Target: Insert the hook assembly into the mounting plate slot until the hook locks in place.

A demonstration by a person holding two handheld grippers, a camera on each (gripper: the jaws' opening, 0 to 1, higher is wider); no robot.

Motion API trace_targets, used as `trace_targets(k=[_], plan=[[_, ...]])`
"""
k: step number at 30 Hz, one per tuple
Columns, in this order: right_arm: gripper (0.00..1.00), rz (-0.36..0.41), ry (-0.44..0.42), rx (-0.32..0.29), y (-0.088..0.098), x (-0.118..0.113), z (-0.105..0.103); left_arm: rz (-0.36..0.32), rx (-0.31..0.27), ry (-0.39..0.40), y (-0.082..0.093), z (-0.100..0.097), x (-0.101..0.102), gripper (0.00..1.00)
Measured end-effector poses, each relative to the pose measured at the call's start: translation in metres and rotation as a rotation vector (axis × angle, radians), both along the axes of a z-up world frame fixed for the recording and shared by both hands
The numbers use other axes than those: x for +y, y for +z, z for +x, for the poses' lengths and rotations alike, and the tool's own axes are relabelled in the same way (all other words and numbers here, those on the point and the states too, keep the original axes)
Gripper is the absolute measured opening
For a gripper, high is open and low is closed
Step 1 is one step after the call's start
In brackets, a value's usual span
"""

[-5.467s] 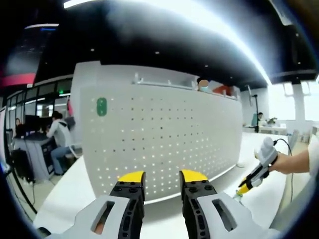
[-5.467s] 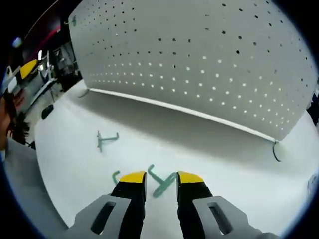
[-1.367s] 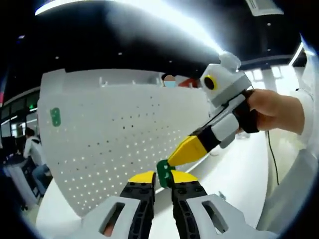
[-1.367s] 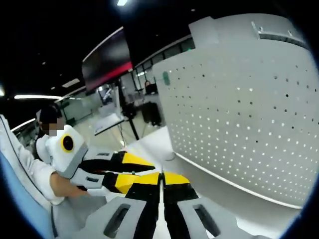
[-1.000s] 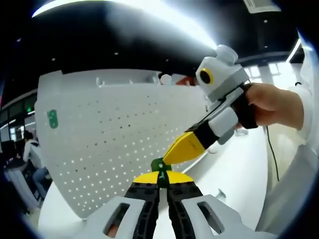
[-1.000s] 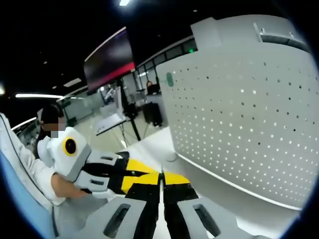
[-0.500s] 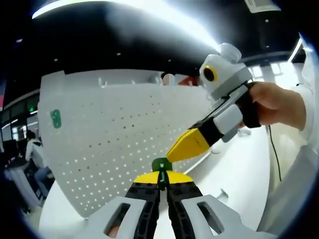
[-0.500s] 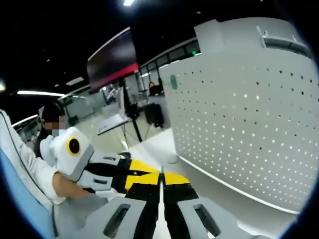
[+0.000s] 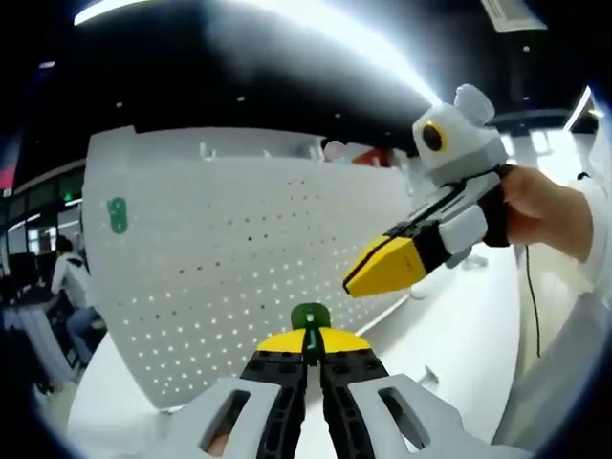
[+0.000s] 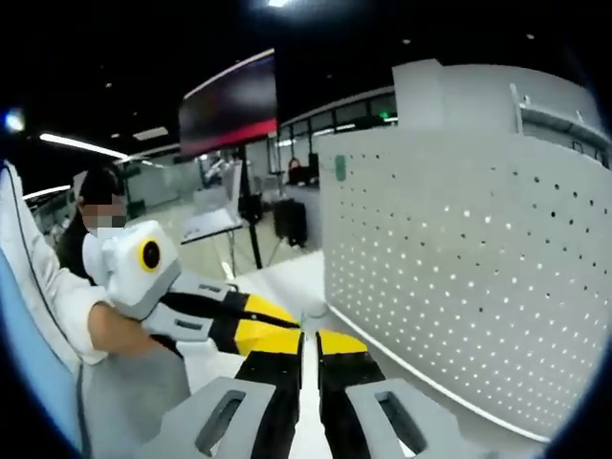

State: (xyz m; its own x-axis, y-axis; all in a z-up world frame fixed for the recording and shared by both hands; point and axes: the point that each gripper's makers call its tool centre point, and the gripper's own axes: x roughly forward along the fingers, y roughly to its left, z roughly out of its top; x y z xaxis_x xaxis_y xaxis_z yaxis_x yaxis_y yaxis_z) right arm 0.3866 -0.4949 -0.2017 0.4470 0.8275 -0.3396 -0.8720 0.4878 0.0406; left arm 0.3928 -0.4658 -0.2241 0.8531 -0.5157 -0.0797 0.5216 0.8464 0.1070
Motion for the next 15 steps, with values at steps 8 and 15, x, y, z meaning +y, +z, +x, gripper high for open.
trace_targets(k=[8,15], plan=[[0.15,0.044,-0.025,-0.013,0.008,-0.009,0.002,-0.028,0.015,0.017,0.001,0.003,0.003,0.04],[0.30,0.076,-0.078,-0.037,0.015,-0.025,0.006,-0.060,0.019,0.070,0.009,0.010,0.017,0.04]])
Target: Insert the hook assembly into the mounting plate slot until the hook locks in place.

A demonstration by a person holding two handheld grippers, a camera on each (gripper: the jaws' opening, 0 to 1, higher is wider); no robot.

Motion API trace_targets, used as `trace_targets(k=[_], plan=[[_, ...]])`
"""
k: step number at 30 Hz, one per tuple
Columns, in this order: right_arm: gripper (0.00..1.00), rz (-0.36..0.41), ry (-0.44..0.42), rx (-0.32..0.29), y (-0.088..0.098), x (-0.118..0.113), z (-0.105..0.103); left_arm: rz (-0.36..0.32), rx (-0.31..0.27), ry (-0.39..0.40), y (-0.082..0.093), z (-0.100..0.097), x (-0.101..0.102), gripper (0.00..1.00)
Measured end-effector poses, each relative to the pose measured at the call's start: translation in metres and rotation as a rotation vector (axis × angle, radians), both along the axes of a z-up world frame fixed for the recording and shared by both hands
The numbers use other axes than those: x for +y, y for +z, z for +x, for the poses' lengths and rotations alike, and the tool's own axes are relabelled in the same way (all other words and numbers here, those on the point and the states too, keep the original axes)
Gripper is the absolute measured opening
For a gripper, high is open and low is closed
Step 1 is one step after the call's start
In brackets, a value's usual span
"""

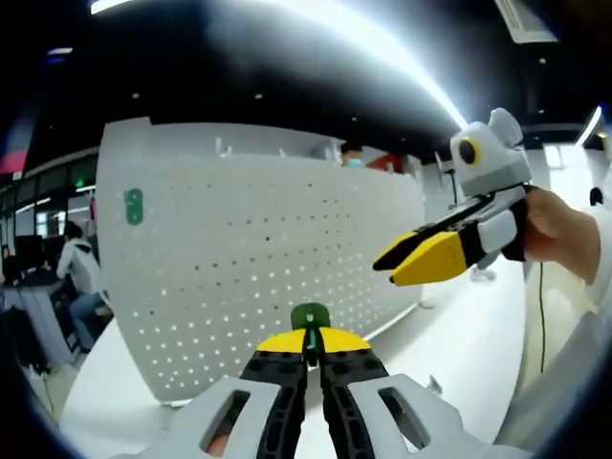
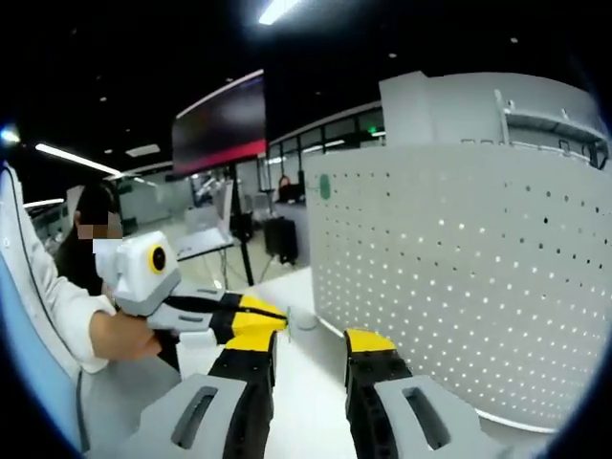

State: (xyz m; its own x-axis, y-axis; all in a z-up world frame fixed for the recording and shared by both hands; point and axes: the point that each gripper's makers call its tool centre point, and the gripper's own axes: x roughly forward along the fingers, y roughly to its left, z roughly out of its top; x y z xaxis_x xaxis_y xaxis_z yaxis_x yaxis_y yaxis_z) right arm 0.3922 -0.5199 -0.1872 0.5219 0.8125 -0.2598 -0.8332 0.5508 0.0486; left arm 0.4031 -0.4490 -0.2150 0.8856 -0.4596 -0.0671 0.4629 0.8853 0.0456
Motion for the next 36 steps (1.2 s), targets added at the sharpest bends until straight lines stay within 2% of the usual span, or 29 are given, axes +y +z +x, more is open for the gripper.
trace_targets(k=[8,13,17,24,36], plan=[[0.44,0.017,-0.048,-0.027,0.002,-0.012,0.002,0.012,-0.006,0.060,0.011,0.010,0.010,0.04],[0.52,0.023,-0.068,-0.046,0.006,-0.016,0.004,0.026,-0.029,0.132,0.027,0.024,0.024,0.04],[0.53,0.008,-0.076,-0.068,0.007,-0.019,0.003,0.025,-0.061,0.180,0.046,0.039,0.036,0.04],[0.53,0.024,-0.087,-0.069,0.009,-0.027,0.004,0.027,-0.108,0.257,0.080,0.066,0.054,0.04],[0.52,0.017,-0.090,-0.069,0.007,-0.035,0.004,0.022,-0.166,0.325,0.111,0.098,0.070,0.04]])
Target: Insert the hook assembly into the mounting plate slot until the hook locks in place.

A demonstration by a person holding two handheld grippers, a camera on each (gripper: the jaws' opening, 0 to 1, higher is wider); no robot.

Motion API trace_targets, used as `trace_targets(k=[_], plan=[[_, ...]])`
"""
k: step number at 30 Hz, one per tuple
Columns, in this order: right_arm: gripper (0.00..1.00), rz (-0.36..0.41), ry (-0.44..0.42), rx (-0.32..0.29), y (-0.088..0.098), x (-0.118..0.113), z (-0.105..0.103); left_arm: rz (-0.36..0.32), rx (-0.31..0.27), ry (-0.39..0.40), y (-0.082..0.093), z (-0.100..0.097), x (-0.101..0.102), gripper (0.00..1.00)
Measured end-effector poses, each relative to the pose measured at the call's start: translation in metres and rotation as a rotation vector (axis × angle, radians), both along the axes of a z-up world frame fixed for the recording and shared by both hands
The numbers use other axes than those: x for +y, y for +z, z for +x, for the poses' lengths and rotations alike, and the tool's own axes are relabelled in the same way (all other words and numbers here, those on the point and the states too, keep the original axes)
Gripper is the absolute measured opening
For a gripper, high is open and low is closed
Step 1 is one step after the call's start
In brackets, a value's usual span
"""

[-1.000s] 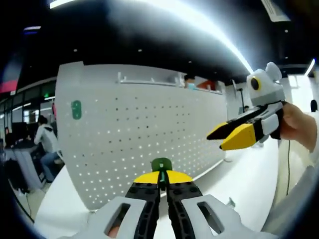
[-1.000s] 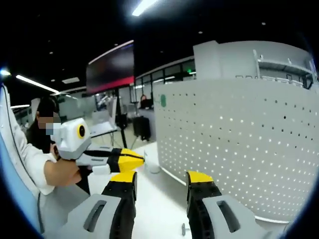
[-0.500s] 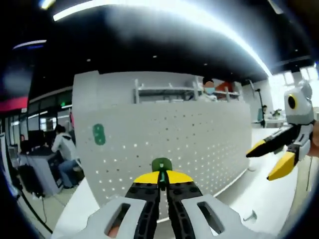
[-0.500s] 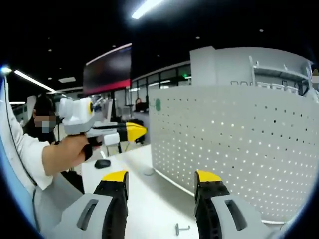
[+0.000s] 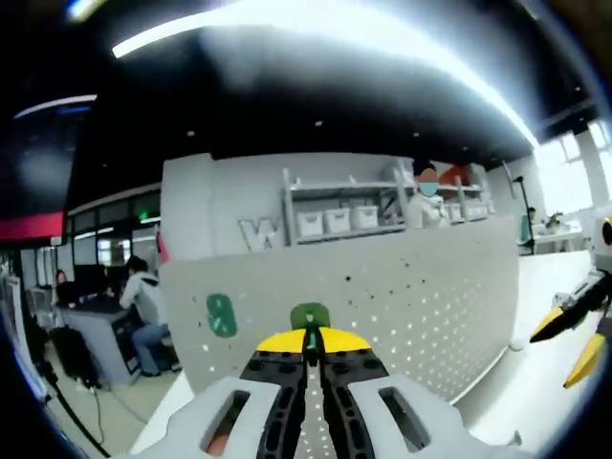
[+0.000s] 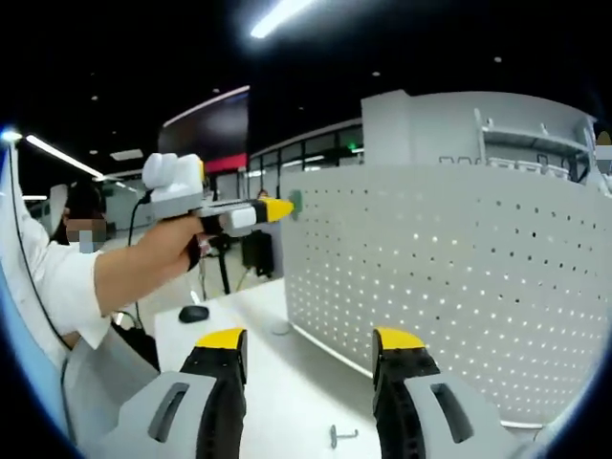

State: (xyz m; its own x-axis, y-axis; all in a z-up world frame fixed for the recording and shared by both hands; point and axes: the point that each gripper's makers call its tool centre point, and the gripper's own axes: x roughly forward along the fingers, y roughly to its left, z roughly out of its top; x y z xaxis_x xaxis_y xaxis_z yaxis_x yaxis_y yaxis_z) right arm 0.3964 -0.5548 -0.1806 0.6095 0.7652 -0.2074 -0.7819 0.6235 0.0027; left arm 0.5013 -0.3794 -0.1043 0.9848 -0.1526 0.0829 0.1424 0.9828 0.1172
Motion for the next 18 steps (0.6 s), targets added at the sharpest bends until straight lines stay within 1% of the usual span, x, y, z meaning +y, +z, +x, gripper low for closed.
trace_targets(k=[5,9,14,18], plan=[[0.52,0.002,0.002,0.001,0.000,-0.001,0.001,-0.009,-0.017,0.040,0.012,0.010,0.012,0.04],[0.52,0.000,0.007,0.003,-0.001,0.000,0.002,0.013,-0.020,0.062,0.017,0.020,0.015,0.04],[0.51,-0.004,0.005,0.010,-0.003,-0.003,0.004,0.021,-0.005,0.073,0.013,0.032,0.015,0.04],[0.51,-0.003,0.000,0.013,-0.003,-0.006,0.007,0.016,0.006,0.087,0.008,0.038,0.017,0.04]])
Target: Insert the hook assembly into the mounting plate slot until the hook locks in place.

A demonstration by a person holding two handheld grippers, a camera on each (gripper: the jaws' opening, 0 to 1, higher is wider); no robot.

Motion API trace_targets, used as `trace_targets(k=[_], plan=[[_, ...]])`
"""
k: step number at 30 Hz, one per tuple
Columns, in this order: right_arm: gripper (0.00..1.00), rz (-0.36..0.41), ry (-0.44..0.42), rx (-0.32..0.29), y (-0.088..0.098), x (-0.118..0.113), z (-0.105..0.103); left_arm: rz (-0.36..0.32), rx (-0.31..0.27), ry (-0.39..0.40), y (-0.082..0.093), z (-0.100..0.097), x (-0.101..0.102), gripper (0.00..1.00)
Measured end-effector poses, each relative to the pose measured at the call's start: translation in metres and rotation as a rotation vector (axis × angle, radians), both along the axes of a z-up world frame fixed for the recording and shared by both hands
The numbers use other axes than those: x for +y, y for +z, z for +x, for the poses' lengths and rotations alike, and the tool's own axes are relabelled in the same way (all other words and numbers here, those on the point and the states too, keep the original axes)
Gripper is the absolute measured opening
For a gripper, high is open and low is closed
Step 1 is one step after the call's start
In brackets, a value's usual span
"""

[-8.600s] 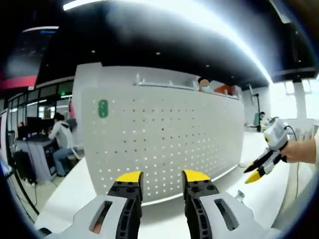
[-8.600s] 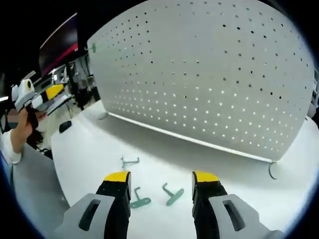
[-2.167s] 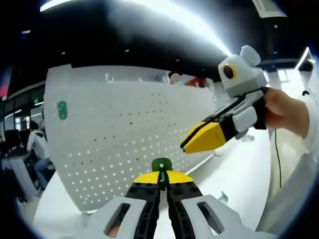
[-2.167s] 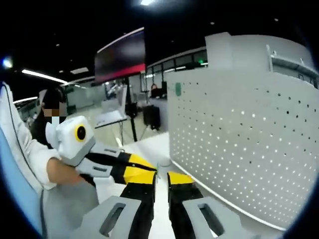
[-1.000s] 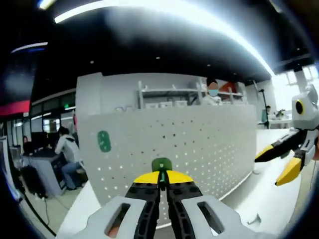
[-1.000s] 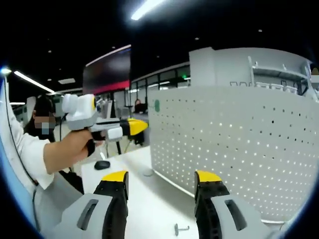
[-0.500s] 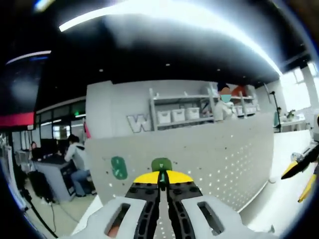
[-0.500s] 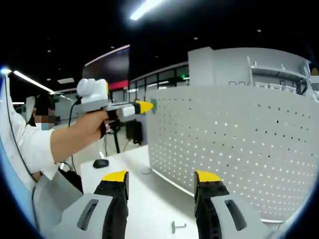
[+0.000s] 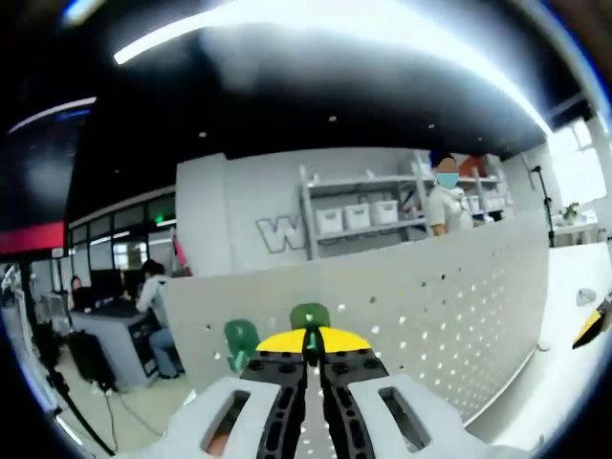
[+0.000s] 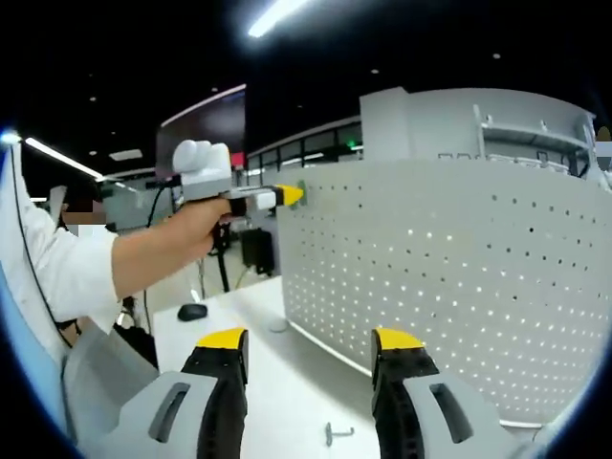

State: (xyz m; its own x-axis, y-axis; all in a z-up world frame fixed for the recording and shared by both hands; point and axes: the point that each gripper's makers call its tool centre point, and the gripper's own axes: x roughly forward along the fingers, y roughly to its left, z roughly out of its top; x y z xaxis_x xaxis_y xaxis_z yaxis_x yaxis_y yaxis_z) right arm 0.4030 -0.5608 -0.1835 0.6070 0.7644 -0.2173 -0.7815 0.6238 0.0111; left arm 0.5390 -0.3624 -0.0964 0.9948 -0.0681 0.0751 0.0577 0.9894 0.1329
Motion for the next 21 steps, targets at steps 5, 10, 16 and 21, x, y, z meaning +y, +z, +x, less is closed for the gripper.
trace_targets(k=[5,10,16,21], plan=[[0.51,-0.003,-0.005,0.003,-0.001,-0.002,0.002,0.000,0.003,0.006,-0.002,0.004,0.000,0.04],[0.51,-0.007,-0.001,0.004,-0.002,-0.001,0.002,-0.004,0.002,0.015,-0.002,0.007,0.002,0.04],[0.50,-0.011,-0.001,0.005,-0.003,0.000,0.003,0.003,0.001,0.014,-0.004,0.009,0.001,0.04],[0.50,-0.015,-0.003,0.006,-0.003,-0.002,0.002,0.028,-0.001,0.021,-0.004,0.012,0.001,0.04]])
